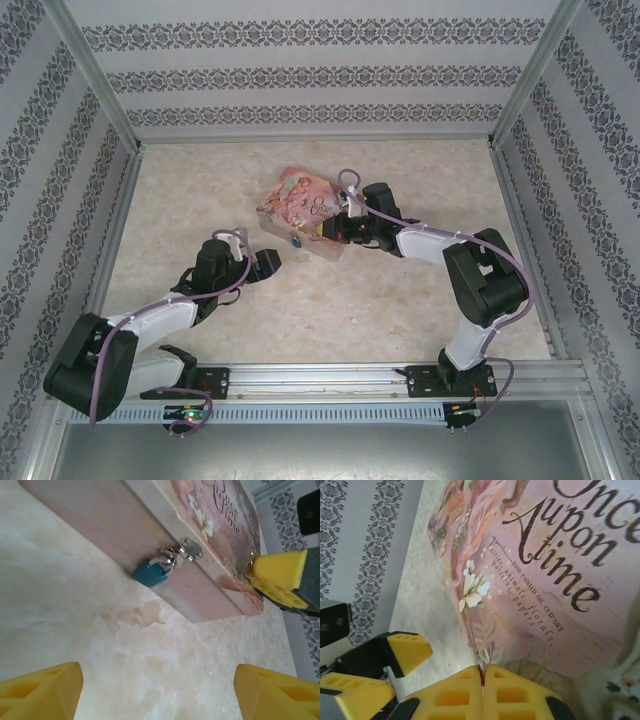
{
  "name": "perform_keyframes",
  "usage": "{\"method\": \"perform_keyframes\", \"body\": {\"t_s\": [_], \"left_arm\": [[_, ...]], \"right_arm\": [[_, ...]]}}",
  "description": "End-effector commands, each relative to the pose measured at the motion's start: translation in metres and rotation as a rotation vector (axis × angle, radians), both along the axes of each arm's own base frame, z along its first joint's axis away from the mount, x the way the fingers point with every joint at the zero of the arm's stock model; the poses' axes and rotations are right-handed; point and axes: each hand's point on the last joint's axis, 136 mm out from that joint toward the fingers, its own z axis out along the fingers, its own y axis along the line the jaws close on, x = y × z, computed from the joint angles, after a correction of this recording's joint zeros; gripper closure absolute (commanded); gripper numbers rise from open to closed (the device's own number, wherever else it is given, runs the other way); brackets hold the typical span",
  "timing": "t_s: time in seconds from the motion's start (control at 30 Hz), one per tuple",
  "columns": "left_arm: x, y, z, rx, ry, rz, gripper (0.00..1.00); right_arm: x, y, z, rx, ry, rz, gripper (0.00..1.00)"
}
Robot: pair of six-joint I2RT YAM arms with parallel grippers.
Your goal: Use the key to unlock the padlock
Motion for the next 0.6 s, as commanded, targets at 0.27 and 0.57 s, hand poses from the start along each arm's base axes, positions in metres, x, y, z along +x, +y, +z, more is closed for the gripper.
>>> {"method": "perform_keyframes", "body": {"t_s": [0.27, 0.57], "left_arm": [[0.031, -0.027, 0.014, 0.037, -0.17, -0.194, 0.24], [0.053, -0.035, 0.006, 0.1, -0.23, -0.284, 0.23]], "right_arm": [[-0.035, -0.012, -0.054, -0.121, 0.198, 0.005, 1.0], [-0.032, -0.012, -0.051, -0.122, 0.191, 0.002, 1.0]]}}
